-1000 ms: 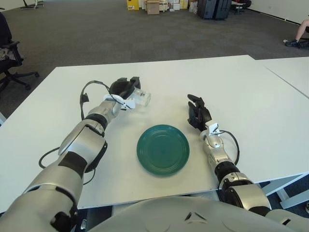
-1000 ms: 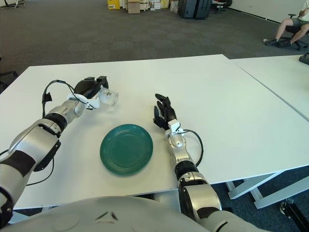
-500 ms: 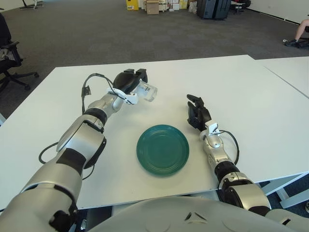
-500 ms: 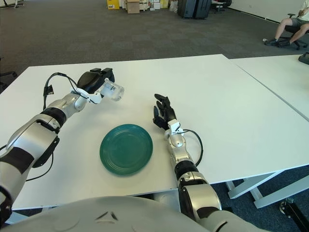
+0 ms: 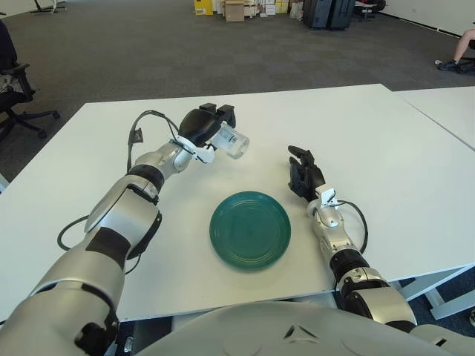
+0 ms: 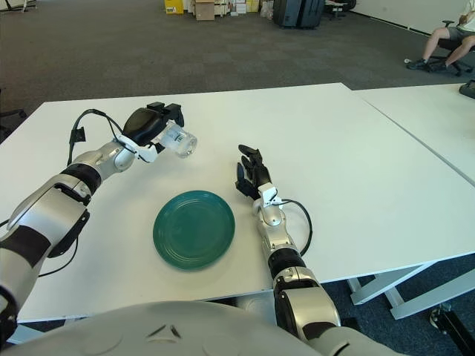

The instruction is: Put the bottle into the plate.

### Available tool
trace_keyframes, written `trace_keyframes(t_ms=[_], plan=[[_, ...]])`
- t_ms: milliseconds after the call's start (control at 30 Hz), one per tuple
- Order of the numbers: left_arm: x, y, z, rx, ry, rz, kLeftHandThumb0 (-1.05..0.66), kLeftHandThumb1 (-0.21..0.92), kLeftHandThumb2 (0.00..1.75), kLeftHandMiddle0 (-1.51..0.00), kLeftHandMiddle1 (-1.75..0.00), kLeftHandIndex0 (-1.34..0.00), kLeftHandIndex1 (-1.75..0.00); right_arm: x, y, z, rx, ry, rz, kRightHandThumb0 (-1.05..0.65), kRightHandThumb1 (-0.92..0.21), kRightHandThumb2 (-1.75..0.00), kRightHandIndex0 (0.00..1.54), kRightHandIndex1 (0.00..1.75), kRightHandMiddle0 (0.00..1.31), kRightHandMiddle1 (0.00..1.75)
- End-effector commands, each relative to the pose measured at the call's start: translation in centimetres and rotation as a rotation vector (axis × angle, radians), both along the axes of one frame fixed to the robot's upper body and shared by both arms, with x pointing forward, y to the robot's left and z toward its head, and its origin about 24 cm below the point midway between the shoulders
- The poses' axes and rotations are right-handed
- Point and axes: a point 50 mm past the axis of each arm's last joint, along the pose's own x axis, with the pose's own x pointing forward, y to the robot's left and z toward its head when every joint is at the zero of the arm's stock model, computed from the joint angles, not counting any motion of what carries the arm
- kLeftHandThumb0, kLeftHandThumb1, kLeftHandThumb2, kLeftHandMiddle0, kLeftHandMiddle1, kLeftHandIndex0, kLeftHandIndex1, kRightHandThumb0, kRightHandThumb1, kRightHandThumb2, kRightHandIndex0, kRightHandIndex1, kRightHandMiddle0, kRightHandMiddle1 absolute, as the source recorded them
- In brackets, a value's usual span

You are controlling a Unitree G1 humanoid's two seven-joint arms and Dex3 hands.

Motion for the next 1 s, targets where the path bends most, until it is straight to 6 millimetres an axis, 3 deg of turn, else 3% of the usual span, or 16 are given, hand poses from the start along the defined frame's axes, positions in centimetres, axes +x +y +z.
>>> trace_keyframes(t_ms=[0,567,967], plan=[[0.4,-0.3,1.8,-0.02,-0.075,-0.038,0.0,0.07,1.6,-0.78,-1.75,-0.58,-1.75,-1.6,-0.6,-2.2,-0.013,0.102,-0.013,-0.72,-0.92,-0.84,0.24,0.0,0.0,0.7],[-2.4,-2.2,2.3,-0.05,-0.131,-0.353,0.0,0.09,1.57,-0.78,-1.71,-0.56,-1.75,-1.3,-0.2,-2.5,-0.012,0.152,-0.053,-0.72,-0.92,-0.84,0.25,0.01,0.0,0.67],[-4.4,-2.1,2.0,-0.031,-0.097,-0.448,0.0,0.09,1.56,-0.8,-1.68,-0.55,-1.75,-1.7,-0.1,-2.3,0.013,0.146,-0.057,-0.71,-0.92,-0.8,0.25,0.0,0.0,0.61]])
